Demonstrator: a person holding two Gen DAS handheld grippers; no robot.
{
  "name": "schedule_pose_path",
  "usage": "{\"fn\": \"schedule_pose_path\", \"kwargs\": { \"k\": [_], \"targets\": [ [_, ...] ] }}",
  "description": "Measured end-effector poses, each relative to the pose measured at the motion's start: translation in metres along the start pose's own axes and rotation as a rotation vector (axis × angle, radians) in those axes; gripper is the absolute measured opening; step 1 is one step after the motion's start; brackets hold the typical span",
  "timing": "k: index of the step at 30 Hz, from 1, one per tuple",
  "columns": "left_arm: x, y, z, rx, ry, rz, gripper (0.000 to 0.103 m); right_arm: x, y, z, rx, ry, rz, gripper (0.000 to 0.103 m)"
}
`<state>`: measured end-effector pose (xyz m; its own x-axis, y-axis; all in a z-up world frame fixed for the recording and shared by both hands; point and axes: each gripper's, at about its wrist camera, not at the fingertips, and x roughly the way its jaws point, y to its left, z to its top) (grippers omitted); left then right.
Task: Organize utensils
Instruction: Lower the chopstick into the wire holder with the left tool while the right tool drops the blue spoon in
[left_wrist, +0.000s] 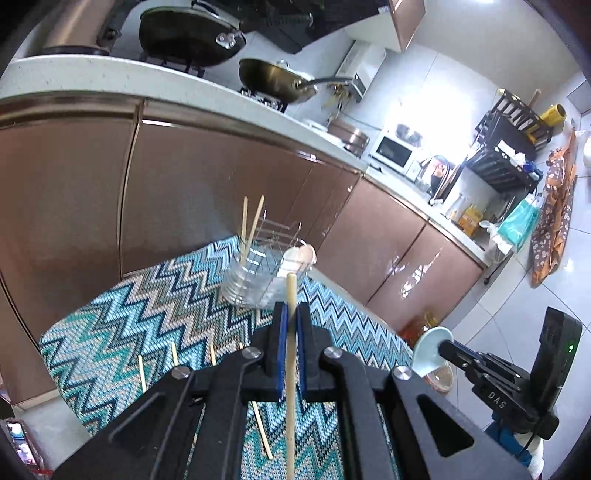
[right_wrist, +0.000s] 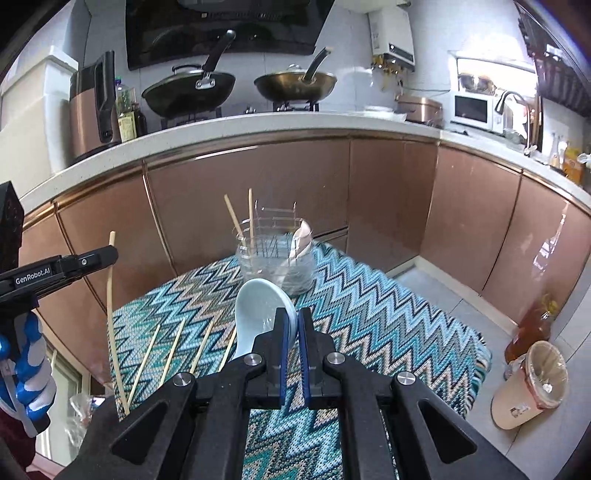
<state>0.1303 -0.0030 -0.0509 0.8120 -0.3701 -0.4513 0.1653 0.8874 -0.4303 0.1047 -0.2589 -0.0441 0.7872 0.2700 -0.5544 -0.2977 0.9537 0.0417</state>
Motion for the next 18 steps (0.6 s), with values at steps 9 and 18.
{"fn": "schedule_pose_path", "kwargs": {
  "k": [9, 18],
  "targets": [
    [0.008, 0.008, 0.013, 0.009, -0.045, 0.018, 0.004, 0.0, 0.001, 0.026, 0.001, -0.059, -0.016, 0.006],
    [0.034, 0.012, 0.038, 0.011, -0.092, 0.043, 0.004, 0.022, -0.006, 0.063, 0.003, -0.124, -0.019, 0.006]
  ]
}}
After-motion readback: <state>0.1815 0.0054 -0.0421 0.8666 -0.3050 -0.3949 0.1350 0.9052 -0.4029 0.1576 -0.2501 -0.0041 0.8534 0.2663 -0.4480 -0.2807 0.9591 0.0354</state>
